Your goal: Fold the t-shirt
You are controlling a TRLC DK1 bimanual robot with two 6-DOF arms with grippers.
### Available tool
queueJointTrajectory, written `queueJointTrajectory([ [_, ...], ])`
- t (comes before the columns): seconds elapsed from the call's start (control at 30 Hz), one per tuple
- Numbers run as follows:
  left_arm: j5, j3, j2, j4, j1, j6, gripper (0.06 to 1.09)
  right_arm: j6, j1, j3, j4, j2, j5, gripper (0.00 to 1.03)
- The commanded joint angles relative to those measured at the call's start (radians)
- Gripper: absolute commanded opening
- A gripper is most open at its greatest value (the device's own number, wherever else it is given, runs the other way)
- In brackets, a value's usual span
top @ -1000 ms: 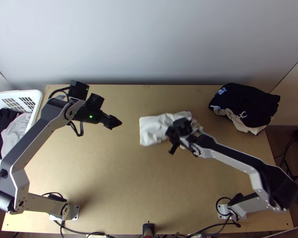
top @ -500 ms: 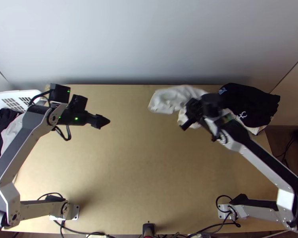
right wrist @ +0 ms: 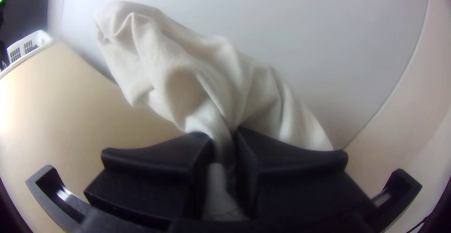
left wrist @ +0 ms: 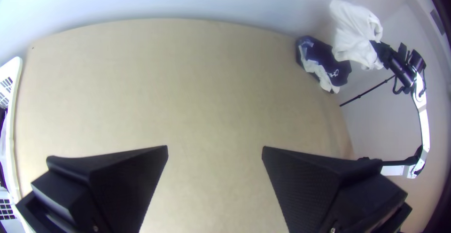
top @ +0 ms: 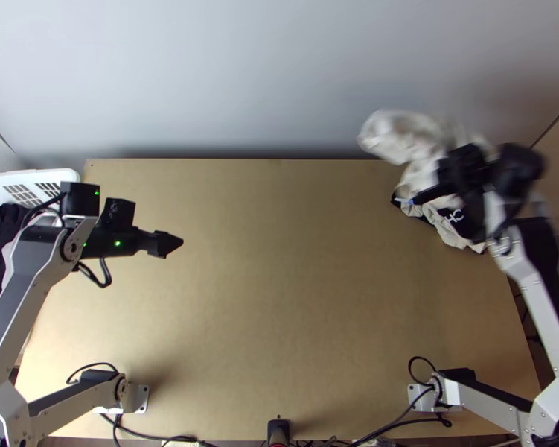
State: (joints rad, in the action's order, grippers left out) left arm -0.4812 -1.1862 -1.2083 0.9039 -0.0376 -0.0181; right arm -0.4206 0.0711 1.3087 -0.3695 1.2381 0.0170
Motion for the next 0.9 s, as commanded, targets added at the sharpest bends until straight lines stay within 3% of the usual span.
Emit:
queueJointTrajectory([
  [0.0,0.001,0.08,0.07,0.009,0.044,-0.009,1.03,-0.058,-0.383,0.144,-0.006,0.052,0.222,0.03],
  [0.2,0.0,0.129,0.104,0.015,0.051,-0.009,1.03,-0.112,-0.576,0.307,-0.022,0.187,0.35,0.03],
  [0.4,0.003,0.155,0.135,0.036,0.071,-0.009,1.03,-0.165,-0.626,0.302,-0.02,0.288,0.385,0.03],
  [0.57,0.015,0.155,0.165,0.086,0.085,-0.013,1.03,-0.133,-0.585,0.144,0.076,0.336,0.383,0.03],
  [0.87,0.047,0.155,0.214,0.156,0.105,-0.011,1.03,-0.026,-0.386,-0.166,0.273,0.414,0.319,0.03],
])
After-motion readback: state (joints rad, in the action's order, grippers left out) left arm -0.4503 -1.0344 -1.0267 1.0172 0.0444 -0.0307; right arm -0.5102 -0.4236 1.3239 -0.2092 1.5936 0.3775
